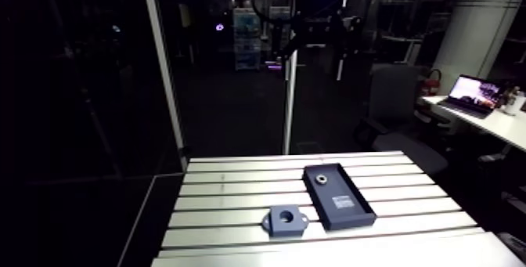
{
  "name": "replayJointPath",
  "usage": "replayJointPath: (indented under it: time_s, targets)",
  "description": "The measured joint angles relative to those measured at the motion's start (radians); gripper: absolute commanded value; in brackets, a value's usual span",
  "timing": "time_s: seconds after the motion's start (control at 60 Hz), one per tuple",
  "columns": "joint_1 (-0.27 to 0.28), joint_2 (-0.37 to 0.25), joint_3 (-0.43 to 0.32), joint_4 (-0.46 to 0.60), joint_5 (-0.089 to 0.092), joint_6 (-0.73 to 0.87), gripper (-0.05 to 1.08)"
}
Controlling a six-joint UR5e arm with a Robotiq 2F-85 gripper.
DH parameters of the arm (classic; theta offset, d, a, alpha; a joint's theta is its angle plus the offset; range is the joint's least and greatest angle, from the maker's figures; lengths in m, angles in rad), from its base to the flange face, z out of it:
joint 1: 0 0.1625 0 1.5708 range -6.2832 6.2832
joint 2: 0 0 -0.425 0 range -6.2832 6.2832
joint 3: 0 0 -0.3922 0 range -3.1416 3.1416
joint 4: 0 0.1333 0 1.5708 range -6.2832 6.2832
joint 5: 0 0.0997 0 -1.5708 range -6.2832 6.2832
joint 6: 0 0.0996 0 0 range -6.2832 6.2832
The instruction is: Pick up the bearing and press it into the housing until flush.
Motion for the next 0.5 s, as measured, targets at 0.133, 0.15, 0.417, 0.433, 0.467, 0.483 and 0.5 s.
replayJointPath:
  time_s: [0.133,0.15,0.417,0.433,0.467,0.483,0.5]
  targets:
    - [0.006,0.003,-0.004,0.008,0.007,-0.007,0.0]
    - [0.007,0.004,-0.005,0.009,0.009,-0.008,0.0]
    - [0.014,0.009,-0.011,0.02,0.02,-0.019,0.0]
    - [0.015,0.01,-0.011,0.02,0.02,-0.019,0.0]
    - [0.015,0.01,-0.012,0.021,0.02,-0.02,0.0]
    - [0.015,0.01,-0.012,0.021,0.02,-0.02,0.0]
    - [0.015,0.011,-0.012,0.021,0.021,-0.02,0.0]
